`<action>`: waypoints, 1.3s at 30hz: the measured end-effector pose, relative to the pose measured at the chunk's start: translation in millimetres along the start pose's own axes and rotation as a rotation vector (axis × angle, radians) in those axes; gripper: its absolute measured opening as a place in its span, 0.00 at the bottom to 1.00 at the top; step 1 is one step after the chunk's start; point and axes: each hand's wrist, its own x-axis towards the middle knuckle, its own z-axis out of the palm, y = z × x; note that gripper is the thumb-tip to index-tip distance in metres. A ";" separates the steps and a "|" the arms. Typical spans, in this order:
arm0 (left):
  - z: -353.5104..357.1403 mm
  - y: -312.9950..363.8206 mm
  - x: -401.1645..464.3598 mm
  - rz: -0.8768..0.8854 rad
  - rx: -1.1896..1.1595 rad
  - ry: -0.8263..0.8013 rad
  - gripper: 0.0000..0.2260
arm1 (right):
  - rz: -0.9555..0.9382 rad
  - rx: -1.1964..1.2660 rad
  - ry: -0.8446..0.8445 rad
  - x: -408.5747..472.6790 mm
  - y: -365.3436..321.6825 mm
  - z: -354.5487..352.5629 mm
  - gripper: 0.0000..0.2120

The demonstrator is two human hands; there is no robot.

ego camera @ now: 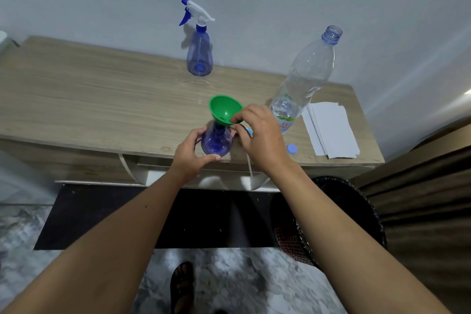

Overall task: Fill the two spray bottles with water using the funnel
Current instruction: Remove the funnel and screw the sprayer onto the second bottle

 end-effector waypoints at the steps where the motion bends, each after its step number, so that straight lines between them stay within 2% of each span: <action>1: 0.2 0.7 -0.1 -0.001 0.002 -0.001 0.43 | 0.003 0.006 0.008 1.3 0.0 -1.8 0.05; 10: -0.2 2.8 -1.1 -0.008 0.020 -0.007 0.43 | 0.055 0.093 0.088 17.1 7.1 -15.3 0.02; 17: 0.7 9.8 -1.9 0.006 0.106 0.001 0.41 | 0.225 0.208 0.146 24.6 26.5 -15.4 0.03; 22: 2.8 11.4 1.0 0.024 0.203 -0.005 0.42 | 0.384 0.273 0.156 27.8 44.0 7.6 0.04; 31: 3.3 10.0 -0.9 0.014 0.145 0.023 0.38 | 0.618 0.296 0.076 17.0 67.7 71.9 0.04; 39: 3.7 3.5 -1.0 0.005 0.116 0.031 0.38 | 0.719 0.263 0.110 5.1 82.6 97.7 0.04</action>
